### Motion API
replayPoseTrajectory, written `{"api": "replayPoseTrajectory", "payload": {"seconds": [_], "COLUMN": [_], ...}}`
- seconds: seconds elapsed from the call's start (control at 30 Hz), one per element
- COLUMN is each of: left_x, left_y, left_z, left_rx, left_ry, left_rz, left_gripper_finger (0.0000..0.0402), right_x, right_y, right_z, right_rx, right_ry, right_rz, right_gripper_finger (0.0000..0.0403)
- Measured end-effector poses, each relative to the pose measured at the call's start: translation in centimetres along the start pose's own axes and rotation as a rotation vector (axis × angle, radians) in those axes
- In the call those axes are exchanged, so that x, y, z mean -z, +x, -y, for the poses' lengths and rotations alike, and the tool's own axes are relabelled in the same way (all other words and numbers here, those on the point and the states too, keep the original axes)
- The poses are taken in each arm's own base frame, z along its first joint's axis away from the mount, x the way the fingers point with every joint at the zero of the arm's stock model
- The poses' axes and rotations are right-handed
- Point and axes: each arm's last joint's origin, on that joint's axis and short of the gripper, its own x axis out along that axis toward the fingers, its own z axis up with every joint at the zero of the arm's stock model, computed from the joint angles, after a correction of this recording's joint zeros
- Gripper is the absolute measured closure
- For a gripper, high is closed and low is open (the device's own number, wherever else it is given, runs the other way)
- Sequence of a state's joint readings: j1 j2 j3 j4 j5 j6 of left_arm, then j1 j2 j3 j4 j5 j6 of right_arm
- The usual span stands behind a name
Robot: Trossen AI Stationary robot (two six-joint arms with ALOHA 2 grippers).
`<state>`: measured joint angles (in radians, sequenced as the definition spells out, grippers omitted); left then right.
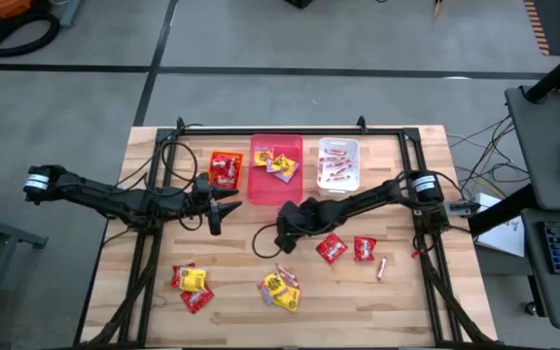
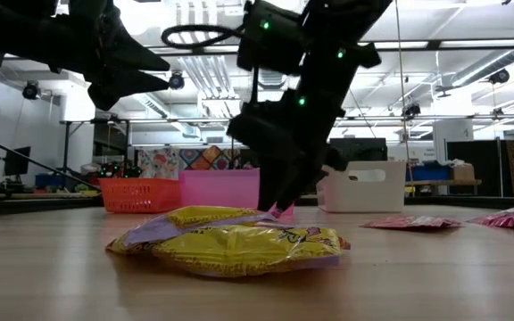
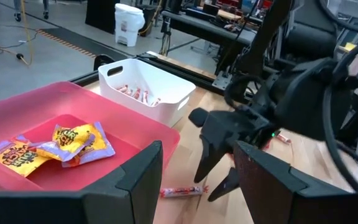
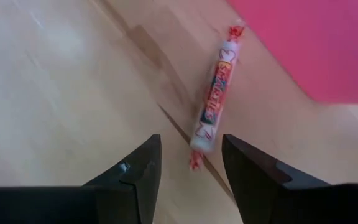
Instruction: Organize candy in baskets
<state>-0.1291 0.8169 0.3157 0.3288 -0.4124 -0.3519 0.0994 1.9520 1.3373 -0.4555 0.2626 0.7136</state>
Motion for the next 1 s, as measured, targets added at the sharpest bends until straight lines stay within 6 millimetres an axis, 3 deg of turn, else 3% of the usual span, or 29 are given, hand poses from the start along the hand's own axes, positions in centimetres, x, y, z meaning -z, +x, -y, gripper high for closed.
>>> {"api": "replayPoseTrajectory", "payload": {"seconds": [0.23,0.5,0.77,1.0], "left_x": [0.0,0.0,0.0,0.0], "left_y": [0.0,0.0,0.0,0.0], "left_z": [0.0,0.0,-0.1,-0.1], "left_rx": [0.000,-0.013,-0.023,-0.023], "left_ry": [0.000,0.000,0.000,-0.001], "left_rz": [0.001,0.006,0.009,0.009], "left_gripper_finger": [0.0221,0.0221,0.0221,0.0221], "right_x": [0.4,0.6,0.6,-0.2], "right_y": [1.6,1.6,1.3,-1.7], "right_z": [-0.2,-0.1,0.0,-0.2], "right_rx": [0.011,0.022,0.021,-0.117], "right_ry": [-0.041,-0.130,-0.176,-0.193], "right_rz": [-0.008,-0.029,-0.045,-0.084], "right_gripper_finger": [0.0264,0.0381,0.0390,0.0391]}}
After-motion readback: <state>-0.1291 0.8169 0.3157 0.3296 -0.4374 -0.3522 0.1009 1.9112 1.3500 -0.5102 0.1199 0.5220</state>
